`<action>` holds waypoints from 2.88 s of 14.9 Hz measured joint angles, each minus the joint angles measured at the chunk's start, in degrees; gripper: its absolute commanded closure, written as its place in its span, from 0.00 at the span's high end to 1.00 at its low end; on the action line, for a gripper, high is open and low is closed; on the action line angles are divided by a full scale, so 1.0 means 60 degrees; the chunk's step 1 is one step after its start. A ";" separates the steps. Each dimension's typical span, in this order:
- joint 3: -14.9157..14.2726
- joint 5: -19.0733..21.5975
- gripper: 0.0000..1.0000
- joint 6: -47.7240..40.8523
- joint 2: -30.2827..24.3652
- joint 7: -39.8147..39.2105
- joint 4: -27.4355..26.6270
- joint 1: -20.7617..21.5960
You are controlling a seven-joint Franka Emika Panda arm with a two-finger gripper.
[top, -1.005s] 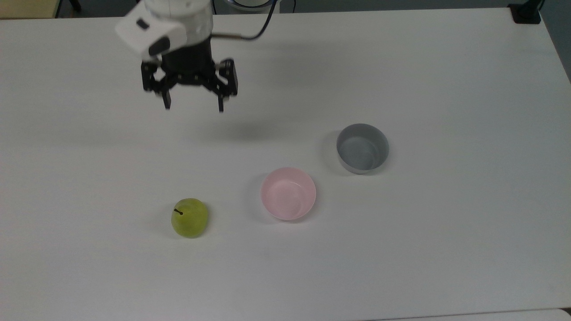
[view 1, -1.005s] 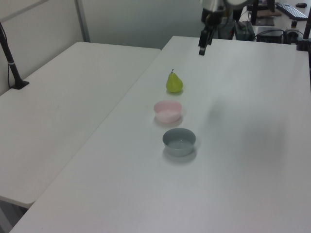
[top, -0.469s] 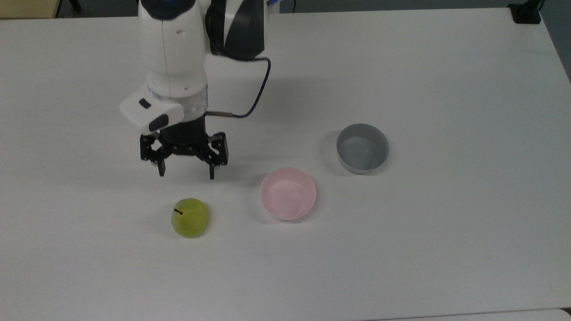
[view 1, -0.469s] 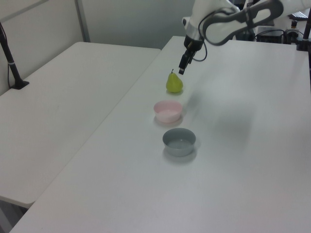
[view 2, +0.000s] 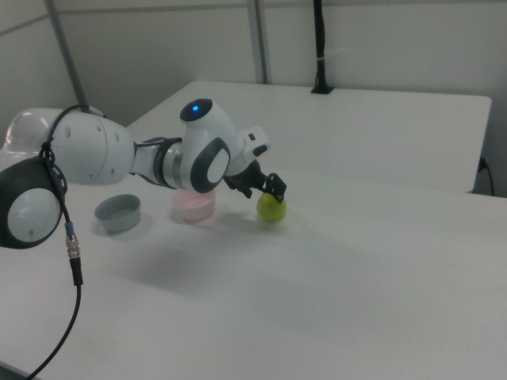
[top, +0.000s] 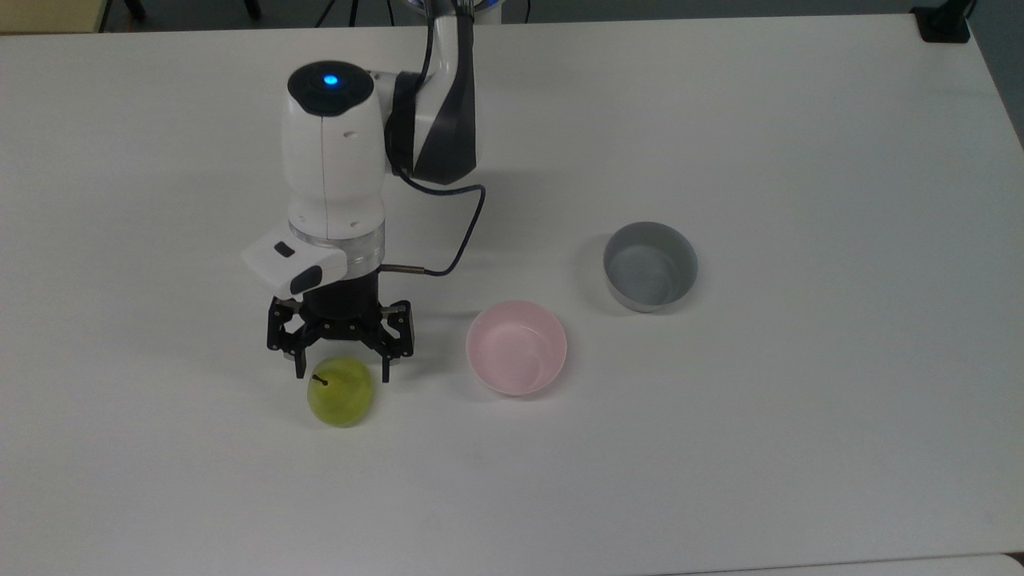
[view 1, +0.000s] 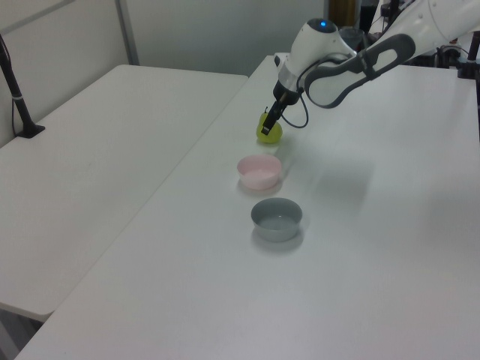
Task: Place the pear in the bowl
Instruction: 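Lower the gripper around the pear and close on it, then lift the grasped pear up off the table, then carry the pear over the pink bowl and lower it inside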
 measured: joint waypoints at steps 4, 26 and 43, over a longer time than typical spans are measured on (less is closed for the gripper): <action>-0.0005 0.0000 0.55 0.0563 0.0289 0.0009 0.0038 -0.0107; 0.0111 0.0022 0.43 -0.3460 -0.2379 0.0430 0.0407 0.0191; 0.0145 -0.1063 0.43 -0.2547 -0.1847 0.3647 -0.0271 0.2437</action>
